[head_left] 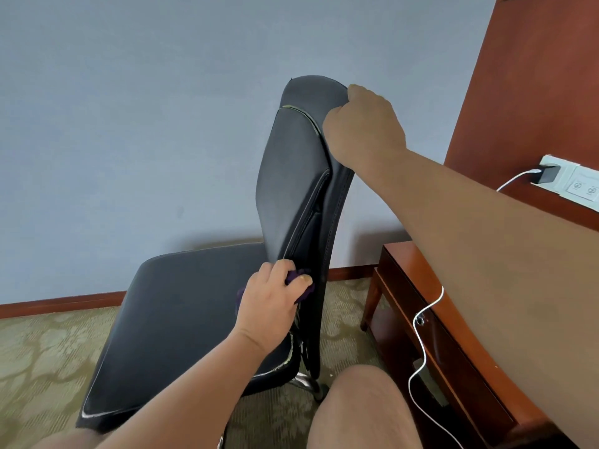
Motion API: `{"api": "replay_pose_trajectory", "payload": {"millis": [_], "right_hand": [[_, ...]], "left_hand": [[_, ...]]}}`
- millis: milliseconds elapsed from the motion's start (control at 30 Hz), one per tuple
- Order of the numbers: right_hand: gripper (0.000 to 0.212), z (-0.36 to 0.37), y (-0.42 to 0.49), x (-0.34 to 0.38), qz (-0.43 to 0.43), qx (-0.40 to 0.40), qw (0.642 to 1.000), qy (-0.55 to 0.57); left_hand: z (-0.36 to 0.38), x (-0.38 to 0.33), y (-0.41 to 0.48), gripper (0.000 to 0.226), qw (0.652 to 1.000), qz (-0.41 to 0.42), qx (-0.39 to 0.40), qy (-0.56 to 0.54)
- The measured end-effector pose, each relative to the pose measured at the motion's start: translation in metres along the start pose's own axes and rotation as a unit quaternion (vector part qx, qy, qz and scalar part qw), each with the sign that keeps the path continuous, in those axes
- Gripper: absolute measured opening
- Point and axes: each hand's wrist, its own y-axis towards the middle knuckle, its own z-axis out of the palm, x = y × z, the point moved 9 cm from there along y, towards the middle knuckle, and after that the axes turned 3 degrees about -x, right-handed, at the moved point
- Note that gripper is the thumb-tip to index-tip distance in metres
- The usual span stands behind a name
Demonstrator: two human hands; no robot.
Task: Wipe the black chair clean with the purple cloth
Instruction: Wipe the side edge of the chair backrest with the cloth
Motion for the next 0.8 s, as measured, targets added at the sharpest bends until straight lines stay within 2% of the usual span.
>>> {"api": "replay_pose_trajectory", "payload": {"millis": [100,200,267,367,433,500,600,700,800], "right_hand": [[0.022,0.001,0.001,0.000,-0.007,0.007,1.000,0.005],[0.022,0.001,0.003,-0.003,0.009,0.011,0.999,0.032],[0.017,0.002,0.004,-0.002,0.009,0.010,0.999,0.037],[0.017,0.003,0.007,-0.003,0.005,0.009,0.999,0.039],[0.017,0.004,0.009,-0.005,0.002,0.007,0.999,0.034],[0.009,0.004,0.013,-0.007,-0.002,0.001,1.000,0.028],[0.017,0.007,0.020,-0.012,-0.006,0.001,1.000,0.028],[0.017,0.010,0.031,-0.016,-0.014,-0.003,0.999,0.032],[0.019,0.013,0.040,-0.018,-0.026,-0.001,0.999,0.032]], "left_hand": [[0.019,-0.007,-0.013,0.055,0.995,0.051,0.063,0.051],[0.024,-0.009,-0.014,0.055,0.989,0.080,0.099,0.074],[0.015,-0.008,-0.004,0.052,0.993,0.065,0.078,0.063],[-0.003,0.004,0.013,0.046,0.999,-0.044,0.012,-0.018],[-0.003,0.004,0.016,0.042,0.996,-0.078,-0.007,-0.045],[0.003,0.000,0.015,0.039,0.996,-0.078,-0.009,-0.046],[0.014,-0.002,0.009,0.043,0.995,-0.083,-0.009,-0.054],[0.015,0.003,0.015,0.046,0.993,-0.085,-0.030,-0.074],[0.017,0.007,0.030,0.042,0.996,-0.045,-0.035,-0.064]]}}
